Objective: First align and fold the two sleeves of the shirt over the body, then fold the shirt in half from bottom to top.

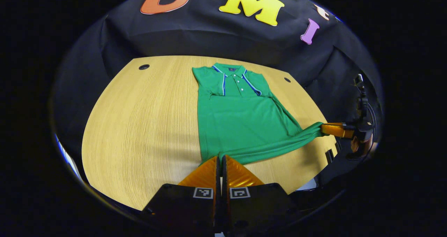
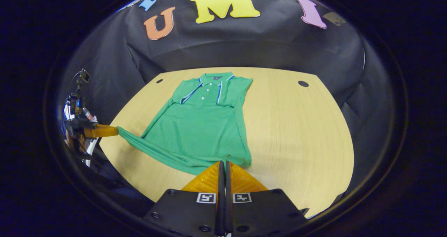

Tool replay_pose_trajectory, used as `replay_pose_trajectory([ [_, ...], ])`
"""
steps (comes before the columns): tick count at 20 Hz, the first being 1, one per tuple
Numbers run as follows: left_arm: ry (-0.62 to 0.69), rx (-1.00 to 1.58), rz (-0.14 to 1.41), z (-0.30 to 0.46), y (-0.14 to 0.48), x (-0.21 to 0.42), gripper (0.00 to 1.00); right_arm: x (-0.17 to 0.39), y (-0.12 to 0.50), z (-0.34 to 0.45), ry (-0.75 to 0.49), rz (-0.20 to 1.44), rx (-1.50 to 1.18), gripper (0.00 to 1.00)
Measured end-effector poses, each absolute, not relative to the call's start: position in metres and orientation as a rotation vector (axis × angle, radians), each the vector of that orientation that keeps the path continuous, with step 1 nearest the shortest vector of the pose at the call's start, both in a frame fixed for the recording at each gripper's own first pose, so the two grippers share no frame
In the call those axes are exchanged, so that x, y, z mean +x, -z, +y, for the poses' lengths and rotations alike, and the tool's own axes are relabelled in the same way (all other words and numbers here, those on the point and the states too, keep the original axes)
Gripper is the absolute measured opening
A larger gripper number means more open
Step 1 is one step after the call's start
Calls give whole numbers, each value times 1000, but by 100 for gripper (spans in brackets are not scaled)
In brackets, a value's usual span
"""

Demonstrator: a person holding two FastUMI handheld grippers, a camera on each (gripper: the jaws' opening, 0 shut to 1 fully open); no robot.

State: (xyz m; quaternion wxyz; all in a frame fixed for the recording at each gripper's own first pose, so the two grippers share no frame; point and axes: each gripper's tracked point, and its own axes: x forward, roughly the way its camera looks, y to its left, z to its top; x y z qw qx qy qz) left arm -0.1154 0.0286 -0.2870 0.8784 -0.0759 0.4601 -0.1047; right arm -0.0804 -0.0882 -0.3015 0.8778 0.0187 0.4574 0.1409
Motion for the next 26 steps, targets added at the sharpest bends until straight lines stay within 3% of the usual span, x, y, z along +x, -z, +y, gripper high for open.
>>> replay_pose_trajectory([
  [17, 213, -159, 673, 44, 204, 60, 3, 102, 218, -69, -306, 723, 3, 2],
  [26, 196, -223, 627, 58, 225, 156, 3, 196, 244, -53, -291, 705, 18, 2],
])
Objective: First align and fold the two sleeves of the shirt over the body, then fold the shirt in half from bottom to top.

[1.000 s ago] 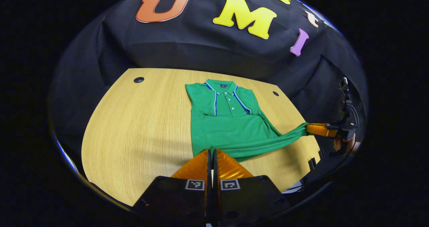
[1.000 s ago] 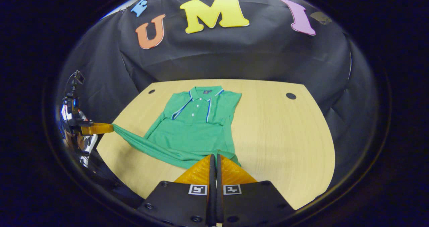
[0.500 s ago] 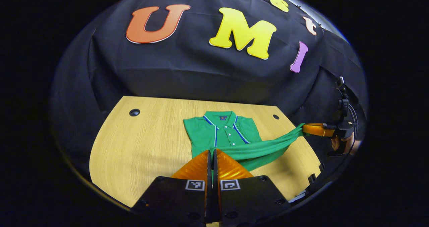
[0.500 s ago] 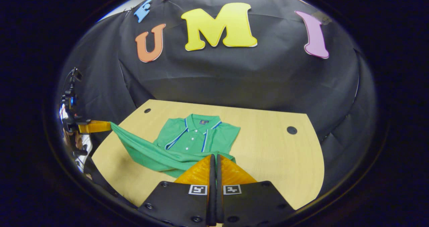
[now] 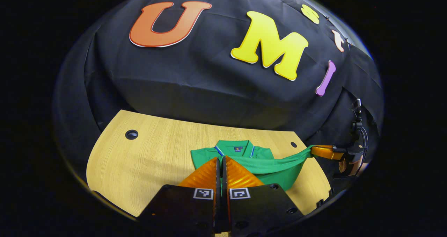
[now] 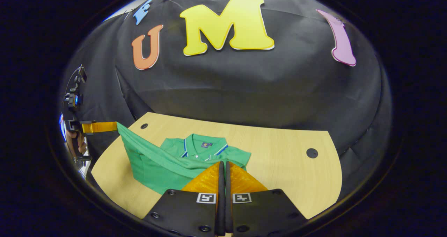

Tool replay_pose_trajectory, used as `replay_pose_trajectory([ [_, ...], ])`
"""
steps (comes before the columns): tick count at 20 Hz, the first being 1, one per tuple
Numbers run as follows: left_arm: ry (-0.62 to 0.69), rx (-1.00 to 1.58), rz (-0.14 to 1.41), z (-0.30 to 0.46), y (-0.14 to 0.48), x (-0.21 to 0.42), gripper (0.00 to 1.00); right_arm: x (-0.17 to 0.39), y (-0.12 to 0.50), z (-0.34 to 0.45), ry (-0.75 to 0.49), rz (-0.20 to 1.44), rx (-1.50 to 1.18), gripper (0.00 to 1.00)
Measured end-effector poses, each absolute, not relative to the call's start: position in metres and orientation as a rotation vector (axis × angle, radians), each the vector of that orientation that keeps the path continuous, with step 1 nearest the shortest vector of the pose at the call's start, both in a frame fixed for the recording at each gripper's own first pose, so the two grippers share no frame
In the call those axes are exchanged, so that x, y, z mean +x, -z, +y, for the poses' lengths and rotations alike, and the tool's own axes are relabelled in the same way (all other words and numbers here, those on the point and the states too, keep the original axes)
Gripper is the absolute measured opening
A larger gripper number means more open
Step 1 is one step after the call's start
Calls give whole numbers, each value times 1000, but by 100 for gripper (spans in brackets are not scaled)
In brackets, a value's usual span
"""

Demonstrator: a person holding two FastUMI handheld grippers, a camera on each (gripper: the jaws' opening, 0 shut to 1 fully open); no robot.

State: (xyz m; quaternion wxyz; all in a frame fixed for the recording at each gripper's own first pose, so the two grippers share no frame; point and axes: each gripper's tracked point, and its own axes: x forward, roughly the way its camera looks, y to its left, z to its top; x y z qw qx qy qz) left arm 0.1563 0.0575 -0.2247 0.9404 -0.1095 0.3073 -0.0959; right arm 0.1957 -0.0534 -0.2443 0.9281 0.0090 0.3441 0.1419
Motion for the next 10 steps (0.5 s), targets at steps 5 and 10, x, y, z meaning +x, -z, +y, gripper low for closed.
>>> replay_pose_trajectory([
  [5, 210, -212, 626, 61, 250, 206, 3, 254, 271, -54, -274, 698, 11, 2],
  [10, 217, -187, 661, 59, 297, 252, 3, 294, 323, -44, -284, 732, -11, 2],
])
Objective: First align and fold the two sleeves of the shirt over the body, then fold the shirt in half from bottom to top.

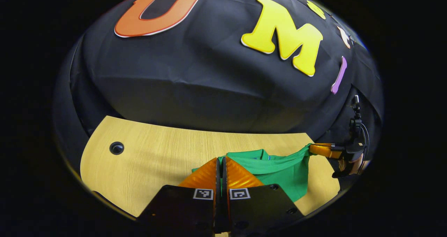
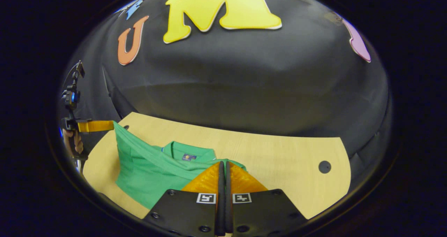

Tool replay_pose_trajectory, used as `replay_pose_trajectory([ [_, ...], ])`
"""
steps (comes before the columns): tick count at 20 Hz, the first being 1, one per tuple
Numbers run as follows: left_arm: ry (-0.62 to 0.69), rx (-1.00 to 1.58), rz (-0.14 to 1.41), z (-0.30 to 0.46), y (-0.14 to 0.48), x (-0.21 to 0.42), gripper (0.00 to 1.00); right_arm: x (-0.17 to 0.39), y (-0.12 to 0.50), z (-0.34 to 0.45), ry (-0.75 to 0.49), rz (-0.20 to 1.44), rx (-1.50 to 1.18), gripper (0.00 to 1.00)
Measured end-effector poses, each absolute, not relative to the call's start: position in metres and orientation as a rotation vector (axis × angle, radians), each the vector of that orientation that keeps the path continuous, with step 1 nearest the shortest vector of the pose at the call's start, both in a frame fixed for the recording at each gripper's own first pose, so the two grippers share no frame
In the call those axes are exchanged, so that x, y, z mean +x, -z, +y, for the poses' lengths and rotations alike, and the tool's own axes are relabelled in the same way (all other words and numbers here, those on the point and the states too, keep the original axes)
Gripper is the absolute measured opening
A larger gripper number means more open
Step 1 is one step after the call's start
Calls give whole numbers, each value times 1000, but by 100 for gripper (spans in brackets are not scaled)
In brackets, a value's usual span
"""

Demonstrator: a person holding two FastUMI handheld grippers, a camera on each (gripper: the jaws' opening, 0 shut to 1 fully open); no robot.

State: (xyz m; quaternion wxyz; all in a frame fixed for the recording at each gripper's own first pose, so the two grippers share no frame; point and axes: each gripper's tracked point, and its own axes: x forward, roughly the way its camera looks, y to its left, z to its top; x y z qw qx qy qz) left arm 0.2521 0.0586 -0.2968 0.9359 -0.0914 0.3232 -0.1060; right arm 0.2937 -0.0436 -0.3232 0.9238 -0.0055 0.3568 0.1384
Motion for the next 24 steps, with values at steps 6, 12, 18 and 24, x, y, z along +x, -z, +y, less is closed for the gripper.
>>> replay_pose_trajectory([
  [6, 188, -152, 703, 67, 348, 275, 3, 319, 360, -45, -272, 726, -70, 2],
  [12, 110, -157, 764, 86, 399, 279, 3, 329, 389, -49, -262, 731, -133, 2],
  [18, 29, -172, 837, 86, 423, 265, 6, 333, 394, -56, -201, 734, -105, 11],
  [24, -8, -151, 775, 84, 381, 257, 58, 313, 360, -50, -194, 687, -95, 75],
])
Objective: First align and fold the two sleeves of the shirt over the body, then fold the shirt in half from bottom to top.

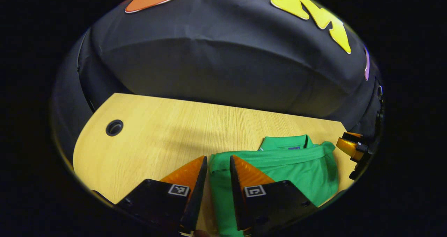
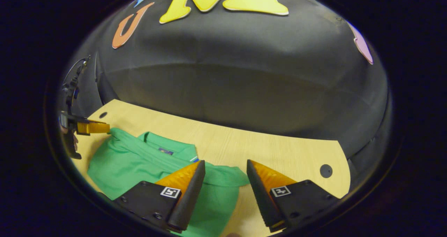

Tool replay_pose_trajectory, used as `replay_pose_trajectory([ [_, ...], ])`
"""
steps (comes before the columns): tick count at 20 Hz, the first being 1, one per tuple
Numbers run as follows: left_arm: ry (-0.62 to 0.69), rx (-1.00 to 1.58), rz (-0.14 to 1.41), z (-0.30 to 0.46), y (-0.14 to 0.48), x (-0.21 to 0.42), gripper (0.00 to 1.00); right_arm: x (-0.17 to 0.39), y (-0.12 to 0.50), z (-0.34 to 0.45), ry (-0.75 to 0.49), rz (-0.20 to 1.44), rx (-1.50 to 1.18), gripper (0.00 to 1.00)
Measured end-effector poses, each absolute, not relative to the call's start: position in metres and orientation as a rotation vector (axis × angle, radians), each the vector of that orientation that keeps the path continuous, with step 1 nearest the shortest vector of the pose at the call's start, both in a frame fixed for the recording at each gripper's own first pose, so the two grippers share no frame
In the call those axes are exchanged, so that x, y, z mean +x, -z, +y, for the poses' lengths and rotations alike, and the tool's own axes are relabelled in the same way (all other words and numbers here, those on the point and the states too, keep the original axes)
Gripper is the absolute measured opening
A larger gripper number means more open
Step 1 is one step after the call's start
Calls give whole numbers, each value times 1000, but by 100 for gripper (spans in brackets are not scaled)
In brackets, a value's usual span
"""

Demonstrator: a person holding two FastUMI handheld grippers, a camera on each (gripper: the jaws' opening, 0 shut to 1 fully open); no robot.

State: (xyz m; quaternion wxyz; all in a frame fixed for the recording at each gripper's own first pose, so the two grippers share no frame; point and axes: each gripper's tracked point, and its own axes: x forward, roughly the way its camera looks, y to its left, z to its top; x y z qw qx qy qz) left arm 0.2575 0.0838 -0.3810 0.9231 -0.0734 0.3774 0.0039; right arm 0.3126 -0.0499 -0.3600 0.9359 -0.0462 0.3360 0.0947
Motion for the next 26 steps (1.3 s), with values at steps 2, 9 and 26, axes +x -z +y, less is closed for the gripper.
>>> replay_pose_trajectory([
  [2, -16, -176, 743, 75, 354, 247, 74, 303, 334, -44, -185, 653, -73, 83],
  [9, 33, -177, 513, 46, 201, 196, 99, 239, 192, -29, -148, 456, -74, 97],
  [26, -15, -72, 162, 0, 11, -18, 100, -6, 2, -13, -55, 113, 6, 94],
])
